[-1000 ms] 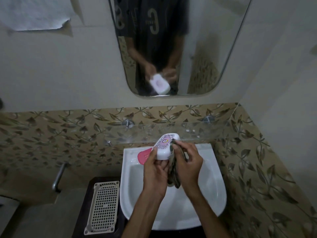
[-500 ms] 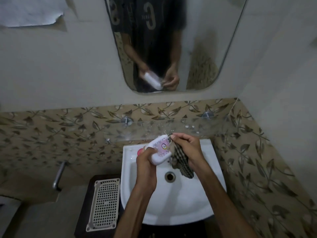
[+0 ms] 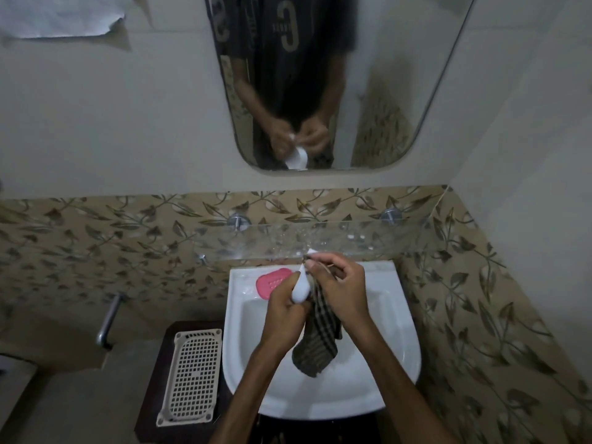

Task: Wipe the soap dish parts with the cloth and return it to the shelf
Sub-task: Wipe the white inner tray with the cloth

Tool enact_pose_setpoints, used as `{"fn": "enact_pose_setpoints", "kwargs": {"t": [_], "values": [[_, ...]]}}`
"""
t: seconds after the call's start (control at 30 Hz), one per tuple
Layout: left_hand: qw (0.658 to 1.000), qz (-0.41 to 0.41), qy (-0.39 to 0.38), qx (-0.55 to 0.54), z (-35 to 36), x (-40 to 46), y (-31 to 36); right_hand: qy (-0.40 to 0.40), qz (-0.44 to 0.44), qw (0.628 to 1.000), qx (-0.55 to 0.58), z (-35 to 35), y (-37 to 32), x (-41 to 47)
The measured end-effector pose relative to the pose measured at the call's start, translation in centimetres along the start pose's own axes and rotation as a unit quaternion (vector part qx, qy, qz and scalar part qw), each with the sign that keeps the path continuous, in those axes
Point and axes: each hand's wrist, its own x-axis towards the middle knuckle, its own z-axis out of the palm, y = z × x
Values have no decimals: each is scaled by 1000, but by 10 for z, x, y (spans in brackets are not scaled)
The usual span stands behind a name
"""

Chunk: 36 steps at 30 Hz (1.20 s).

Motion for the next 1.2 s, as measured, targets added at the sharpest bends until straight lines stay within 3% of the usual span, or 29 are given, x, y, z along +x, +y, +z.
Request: {"fn": "enact_pose_setpoints", "kwargs": {"t": [0.17,0.3,0.43,0.57,0.63,0.73,0.87,1.0,1.07,1.2], "values": [[998,-32,52,-20,-4,-16,-6,28,134,990,37,-2,2,32],[979,-86,119,-139,-6,-14,3,2,263,958,112,-2,5,34],[932,-115,116,-325,4,-8,20,2,292,909,296,20,7,10],[876,-172,133,-431,14,-5,30,74,291,907,295,34,10,-9],[884,-189,162,-395,14,0,25,89,269,914,291,34,10,-18],[926,-164,179,-291,12,5,18,84,193,939,273,34,9,-32],[943,-159,166,-240,15,2,17,70,28,994,84,46,11,-46],[921,-181,103,-328,13,-2,20,64,-134,988,-51,40,5,-46],[928,-174,98,-316,11,-2,20,68,-202,971,-105,35,2,-43],[960,-114,111,-231,13,-3,18,118,-209,966,-94,34,-1,-31]]}}
